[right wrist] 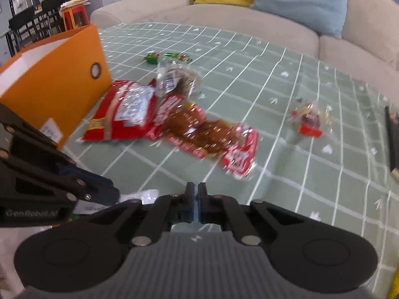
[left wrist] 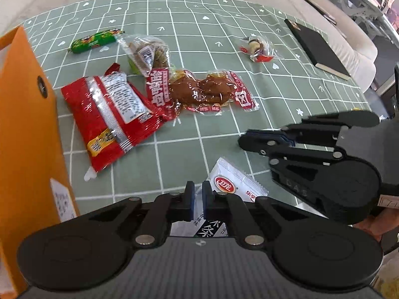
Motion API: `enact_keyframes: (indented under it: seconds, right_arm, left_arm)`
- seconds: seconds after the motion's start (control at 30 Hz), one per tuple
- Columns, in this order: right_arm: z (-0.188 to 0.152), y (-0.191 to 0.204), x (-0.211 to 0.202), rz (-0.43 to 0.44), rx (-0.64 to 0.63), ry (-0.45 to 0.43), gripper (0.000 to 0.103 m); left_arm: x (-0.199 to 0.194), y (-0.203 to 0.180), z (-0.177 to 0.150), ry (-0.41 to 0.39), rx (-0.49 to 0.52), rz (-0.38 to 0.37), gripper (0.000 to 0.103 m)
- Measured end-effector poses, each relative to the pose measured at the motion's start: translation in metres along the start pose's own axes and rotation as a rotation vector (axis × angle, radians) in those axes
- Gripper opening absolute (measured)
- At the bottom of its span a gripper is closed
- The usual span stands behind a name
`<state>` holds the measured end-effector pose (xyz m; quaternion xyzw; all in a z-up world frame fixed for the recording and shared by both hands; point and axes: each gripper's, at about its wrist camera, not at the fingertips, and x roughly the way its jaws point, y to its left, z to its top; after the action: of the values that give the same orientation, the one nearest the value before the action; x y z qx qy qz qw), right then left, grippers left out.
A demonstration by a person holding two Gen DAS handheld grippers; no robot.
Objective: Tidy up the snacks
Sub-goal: 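Grasp the red chip bag with left tool while right tool grasps the white spicy-strip packet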
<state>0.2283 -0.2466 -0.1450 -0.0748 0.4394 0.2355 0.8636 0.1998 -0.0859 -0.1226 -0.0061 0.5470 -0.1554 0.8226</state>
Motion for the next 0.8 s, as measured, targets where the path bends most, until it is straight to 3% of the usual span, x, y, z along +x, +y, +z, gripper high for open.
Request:
enact_keyframes:
  seconds: [0.03, 0.1, 0.2, 0.3, 0.43, 0.47, 0.57, 0.67, 0.8]
  right_arm:
    - [-0.002, -0.001, -0.002, 0.002, 0.018, 0.002, 0.0]
    - [-0.007, -0.005, -0.006, 0.004, 0.065, 0.006, 0.001]
    - [-0.014, -0.012, -0.012, 0.014, 0.162, 0.005, 0.007]
    - [-0.017, -0.012, -0.019, 0.006, 0.213, -0.019, 0.021]
    - [-0.007, 0.0, -0.019, -0.047, 0.101, -0.072, 0.048]
    - [-0.004, 0.001, -0.018, -0.057, 0.08, -0.082, 0.052]
    - [0.009, 0.0, -0.012, -0.082, 0.023, -0.11, 0.061]
    - [0.023, -0.005, -0.001, -0.094, 0.004, -0.142, 0.064]
    - [0.04, -0.015, 0.012, -0.072, 0.033, -0.166, 0.064]
  left_arm:
    - [-0.003, 0.002, -0.002, -0.011, -0.007, 0.002, 0.015]
    - [-0.006, 0.005, -0.004, -0.02, -0.01, 0.015, 0.036]
    - [-0.009, 0.004, -0.005, -0.035, 0.005, 0.016, 0.056]
    - [-0.013, 0.002, -0.003, -0.071, 0.032, 0.044, 0.058]
    - [-0.017, 0.0, 0.009, -0.104, 0.074, 0.094, 0.061]
    - [-0.019, 0.002, 0.015, -0.112, 0.064, 0.111, 0.066]
    - [-0.022, 0.011, 0.031, -0.147, -0.003, 0.146, 0.078]
    - [-0.019, 0.022, 0.051, -0.157, -0.089, 0.197, 0.078]
    - [-0.004, 0.025, 0.072, -0.143, -0.117, 0.285, 0.079]
